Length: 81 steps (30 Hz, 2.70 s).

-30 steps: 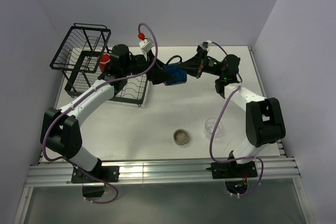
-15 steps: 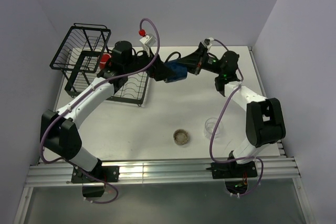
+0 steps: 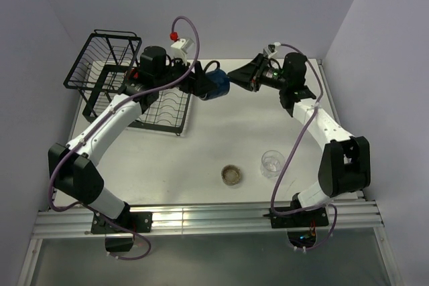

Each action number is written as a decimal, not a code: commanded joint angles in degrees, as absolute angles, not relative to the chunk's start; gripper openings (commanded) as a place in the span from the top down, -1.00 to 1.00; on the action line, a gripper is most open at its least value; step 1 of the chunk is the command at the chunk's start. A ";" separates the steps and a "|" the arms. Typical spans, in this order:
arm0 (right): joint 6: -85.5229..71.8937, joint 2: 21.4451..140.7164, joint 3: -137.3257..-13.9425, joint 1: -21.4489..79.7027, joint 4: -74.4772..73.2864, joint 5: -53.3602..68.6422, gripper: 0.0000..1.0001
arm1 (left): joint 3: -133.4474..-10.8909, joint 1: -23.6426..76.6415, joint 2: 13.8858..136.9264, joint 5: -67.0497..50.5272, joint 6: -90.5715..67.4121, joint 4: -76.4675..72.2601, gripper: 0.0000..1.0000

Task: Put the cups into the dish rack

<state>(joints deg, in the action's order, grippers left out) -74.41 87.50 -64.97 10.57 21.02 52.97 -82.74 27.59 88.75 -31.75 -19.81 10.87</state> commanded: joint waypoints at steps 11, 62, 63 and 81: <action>-50.37 80.78 -72.51 9.58 -8.95 35.52 0.27 | -97.81 21.45 91.22 -19.00 -21.09 23.01 1.00; -39.99 80.16 -67.85 9.67 -15.47 29.62 0.28 | -133.77 15.21 130.43 -7.65 -11.78 57.22 1.00; -39.90 80.07 -67.68 9.67 -15.38 29.53 0.28 | -133.68 15.21 130.69 -7.73 -11.86 57.22 1.00; -39.64 81.74 -67.68 9.76 -15.38 29.18 0.28 | -132.81 15.82 134.12 -3.87 -14.06 54.50 0.78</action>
<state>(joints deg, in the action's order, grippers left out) -40.77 81.23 -67.81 9.87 -17.56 29.21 -131.13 15.46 133.80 -6.20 -13.21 58.94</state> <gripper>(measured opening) 0.360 0.842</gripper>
